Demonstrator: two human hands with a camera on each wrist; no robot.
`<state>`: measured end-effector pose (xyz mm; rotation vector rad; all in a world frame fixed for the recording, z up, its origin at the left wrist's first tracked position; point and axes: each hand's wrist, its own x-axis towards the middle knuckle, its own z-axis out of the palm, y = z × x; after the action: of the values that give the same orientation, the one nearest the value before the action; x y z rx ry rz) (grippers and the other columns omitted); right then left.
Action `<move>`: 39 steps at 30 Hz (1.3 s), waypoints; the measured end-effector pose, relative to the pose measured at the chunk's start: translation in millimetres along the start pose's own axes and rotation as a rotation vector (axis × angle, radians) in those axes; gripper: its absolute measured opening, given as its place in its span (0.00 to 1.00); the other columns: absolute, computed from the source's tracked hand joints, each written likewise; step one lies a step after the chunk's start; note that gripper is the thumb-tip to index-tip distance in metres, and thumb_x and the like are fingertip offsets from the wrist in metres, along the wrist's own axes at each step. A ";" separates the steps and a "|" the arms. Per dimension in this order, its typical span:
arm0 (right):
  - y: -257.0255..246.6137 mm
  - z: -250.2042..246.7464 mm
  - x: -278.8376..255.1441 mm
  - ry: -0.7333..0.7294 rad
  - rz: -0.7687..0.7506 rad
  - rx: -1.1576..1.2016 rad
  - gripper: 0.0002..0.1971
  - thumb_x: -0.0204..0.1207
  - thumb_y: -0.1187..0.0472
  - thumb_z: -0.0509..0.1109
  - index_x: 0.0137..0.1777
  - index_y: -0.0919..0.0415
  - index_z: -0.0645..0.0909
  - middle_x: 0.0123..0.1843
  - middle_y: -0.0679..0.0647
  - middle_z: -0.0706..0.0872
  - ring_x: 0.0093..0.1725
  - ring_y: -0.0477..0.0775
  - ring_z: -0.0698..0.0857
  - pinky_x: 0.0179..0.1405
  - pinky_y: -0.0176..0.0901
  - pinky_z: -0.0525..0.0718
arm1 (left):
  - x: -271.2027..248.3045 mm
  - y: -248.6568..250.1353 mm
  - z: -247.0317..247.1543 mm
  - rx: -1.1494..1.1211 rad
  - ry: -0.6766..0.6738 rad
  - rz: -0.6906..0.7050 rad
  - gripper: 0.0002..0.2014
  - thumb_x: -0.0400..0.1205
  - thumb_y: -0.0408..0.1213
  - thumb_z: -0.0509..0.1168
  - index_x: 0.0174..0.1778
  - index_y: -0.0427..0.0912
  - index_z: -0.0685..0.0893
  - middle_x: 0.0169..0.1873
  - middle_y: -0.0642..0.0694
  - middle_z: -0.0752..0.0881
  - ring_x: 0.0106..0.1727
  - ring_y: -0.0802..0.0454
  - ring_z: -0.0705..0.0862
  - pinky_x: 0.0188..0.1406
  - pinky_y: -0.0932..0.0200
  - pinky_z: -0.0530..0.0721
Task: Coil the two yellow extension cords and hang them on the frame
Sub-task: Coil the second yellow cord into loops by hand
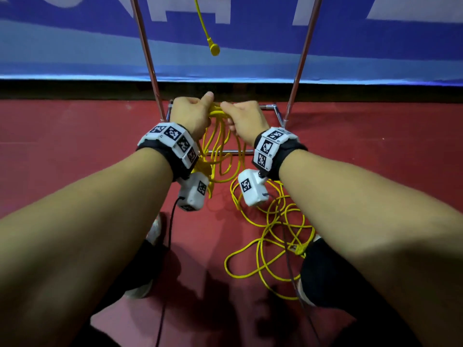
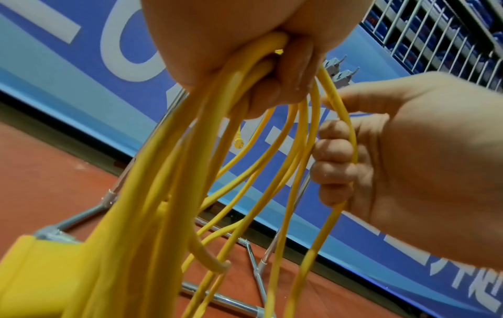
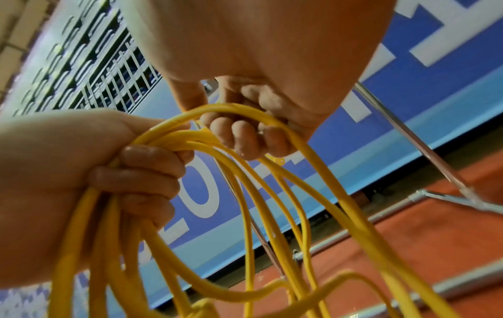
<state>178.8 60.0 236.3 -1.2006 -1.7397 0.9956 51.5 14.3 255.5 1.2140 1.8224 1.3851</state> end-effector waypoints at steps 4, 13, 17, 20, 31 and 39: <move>47.1 24.6 -22.5 0.008 0.033 0.089 0.27 0.75 0.41 0.65 0.18 0.53 0.71 0.21 0.51 0.70 0.25 0.53 0.69 0.30 0.50 0.68 | -12.3 -40.8 12.7 -0.029 -0.003 -0.060 0.23 0.84 0.51 0.66 0.26 0.42 0.82 0.19 0.45 0.78 0.17 0.51 0.71 0.24 0.61 0.69; 131.3 41.3 -84.9 -0.128 -0.058 -0.200 0.26 0.79 0.48 0.67 0.23 0.56 0.63 0.21 0.48 0.61 0.27 0.46 0.61 0.27 0.37 0.62 | -68.2 -137.1 45.4 -0.051 -0.185 -0.329 0.16 0.85 0.44 0.65 0.34 0.39 0.80 0.21 0.41 0.75 0.15 0.49 0.67 0.19 0.63 0.65; 156.2 48.0 -105.5 -0.177 0.074 -0.085 0.28 0.82 0.46 0.65 0.26 0.63 0.70 0.22 0.49 0.69 0.25 0.46 0.67 0.29 0.46 0.67 | -81.3 -160.0 52.2 0.033 -0.141 -0.344 0.23 0.83 0.50 0.66 0.24 0.44 0.75 0.18 0.47 0.74 0.19 0.48 0.69 0.27 0.56 0.68; 167.9 45.9 -124.8 -0.211 0.206 -0.012 0.30 0.85 0.40 0.60 0.28 0.62 0.76 0.23 0.53 0.76 0.23 0.48 0.75 0.31 0.44 0.73 | -87.1 -161.7 50.9 0.051 -0.110 -0.358 0.22 0.83 0.52 0.66 0.25 0.45 0.78 0.17 0.48 0.76 0.20 0.47 0.71 0.30 0.53 0.73; 171.0 41.2 -158.1 -0.103 0.201 -0.167 0.29 0.81 0.45 0.66 0.23 0.55 0.59 0.24 0.53 0.59 0.27 0.51 0.59 0.29 0.50 0.60 | -128.6 -165.4 43.6 0.028 -0.236 -0.383 0.18 0.84 0.47 0.65 0.32 0.39 0.82 0.15 0.47 0.78 0.15 0.48 0.72 0.20 0.61 0.71; 145.9 47.6 -175.2 -0.236 0.160 -0.221 0.31 0.84 0.40 0.61 0.24 0.60 0.70 0.21 0.51 0.73 0.24 0.49 0.69 0.30 0.47 0.69 | -155.4 -169.6 28.9 0.104 -0.190 -0.321 0.22 0.84 0.50 0.63 0.27 0.43 0.75 0.20 0.46 0.76 0.19 0.49 0.67 0.24 0.58 0.66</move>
<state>228.4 -79.4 56.4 -1.4277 -2.0043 1.0968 88.7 -121.9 71.6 1.0097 1.8738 0.9759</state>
